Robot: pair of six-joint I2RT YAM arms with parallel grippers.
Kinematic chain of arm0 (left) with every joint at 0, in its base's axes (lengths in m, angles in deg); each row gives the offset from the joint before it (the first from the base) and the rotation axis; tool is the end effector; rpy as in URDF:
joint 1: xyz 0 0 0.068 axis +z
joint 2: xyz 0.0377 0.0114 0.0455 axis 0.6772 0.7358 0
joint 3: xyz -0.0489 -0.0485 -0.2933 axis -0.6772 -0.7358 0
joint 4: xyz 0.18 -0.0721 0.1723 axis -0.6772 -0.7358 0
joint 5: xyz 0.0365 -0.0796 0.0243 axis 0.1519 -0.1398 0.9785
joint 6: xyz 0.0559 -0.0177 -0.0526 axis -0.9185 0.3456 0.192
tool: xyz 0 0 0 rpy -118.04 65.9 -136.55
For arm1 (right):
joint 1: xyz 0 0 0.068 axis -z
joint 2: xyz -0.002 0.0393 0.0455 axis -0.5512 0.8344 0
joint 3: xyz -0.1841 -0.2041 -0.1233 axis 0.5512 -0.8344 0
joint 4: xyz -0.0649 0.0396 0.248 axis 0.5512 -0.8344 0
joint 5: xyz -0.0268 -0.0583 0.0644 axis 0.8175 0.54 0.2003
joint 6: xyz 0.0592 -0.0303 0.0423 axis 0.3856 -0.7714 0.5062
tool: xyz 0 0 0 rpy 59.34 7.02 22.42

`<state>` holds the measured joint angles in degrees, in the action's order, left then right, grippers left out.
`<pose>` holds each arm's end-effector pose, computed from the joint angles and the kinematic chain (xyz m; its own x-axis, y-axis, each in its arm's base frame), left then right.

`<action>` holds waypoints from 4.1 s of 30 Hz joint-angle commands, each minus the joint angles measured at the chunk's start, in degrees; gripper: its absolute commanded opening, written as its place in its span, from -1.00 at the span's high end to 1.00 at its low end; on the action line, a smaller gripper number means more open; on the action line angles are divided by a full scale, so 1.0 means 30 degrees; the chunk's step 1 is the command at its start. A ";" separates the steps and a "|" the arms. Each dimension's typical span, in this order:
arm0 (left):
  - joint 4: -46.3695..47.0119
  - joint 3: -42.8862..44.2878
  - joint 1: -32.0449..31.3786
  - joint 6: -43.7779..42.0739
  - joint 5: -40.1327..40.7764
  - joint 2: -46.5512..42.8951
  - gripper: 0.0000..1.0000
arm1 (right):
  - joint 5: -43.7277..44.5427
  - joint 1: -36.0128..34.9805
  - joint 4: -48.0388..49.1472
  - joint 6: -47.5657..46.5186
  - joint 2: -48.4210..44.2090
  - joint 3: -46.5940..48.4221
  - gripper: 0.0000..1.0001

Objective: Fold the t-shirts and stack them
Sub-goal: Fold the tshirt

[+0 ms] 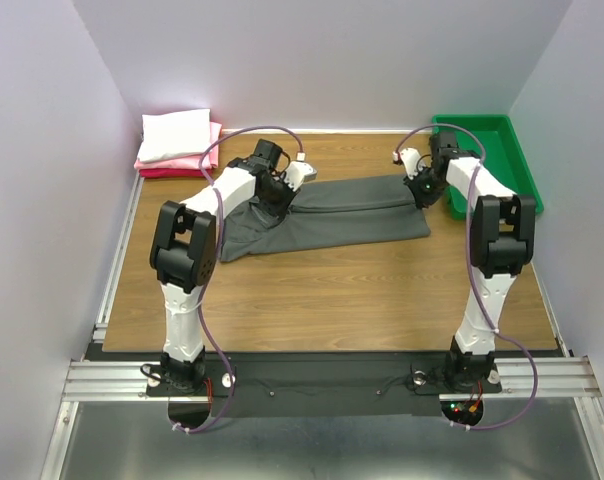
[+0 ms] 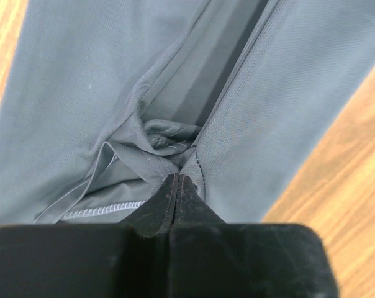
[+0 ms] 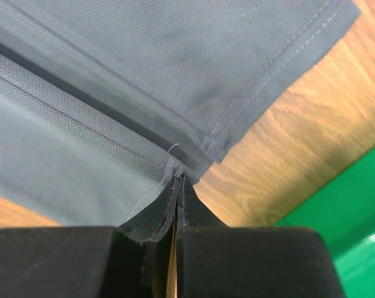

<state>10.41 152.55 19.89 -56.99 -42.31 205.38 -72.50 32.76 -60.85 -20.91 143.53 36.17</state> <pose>0.4292 -0.2057 0.2253 -0.3579 0.6724 -0.6479 0.8590 0.5091 0.0538 0.4622 0.0214 0.1994 -0.6063 -0.6638 -0.4380 -0.6974 0.7084 -0.1083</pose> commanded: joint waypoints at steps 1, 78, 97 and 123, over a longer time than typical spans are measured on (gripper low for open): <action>0.0607 0.0673 0.0285 0.0256 0.0144 0.0127 0.70 | -0.0036 0.0112 0.0184 0.0244 0.0491 0.0990 0.92; 0.1342 0.9426 0.2337 0.5824 0.0174 0.8093 0.45 | -1.0663 -0.8735 -0.1425 0.5956 -0.3756 -0.8567 0.60; 0.2540 0.6129 0.2366 0.4596 -0.4016 0.3119 0.27 | -0.7652 -0.5161 -0.0930 0.8475 0.0989 0.2574 0.50; 0.4475 0.1756 0.2366 0.4768 -0.3197 0.3408 0.29 | -0.7186 -0.5337 0.3905 1.2488 0.6407 0.6322 0.53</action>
<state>23.56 154.71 26.94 -43.24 -51.69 215.33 -94.29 17.24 -52.78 14.28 159.97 53.04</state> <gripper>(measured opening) 0.359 0.241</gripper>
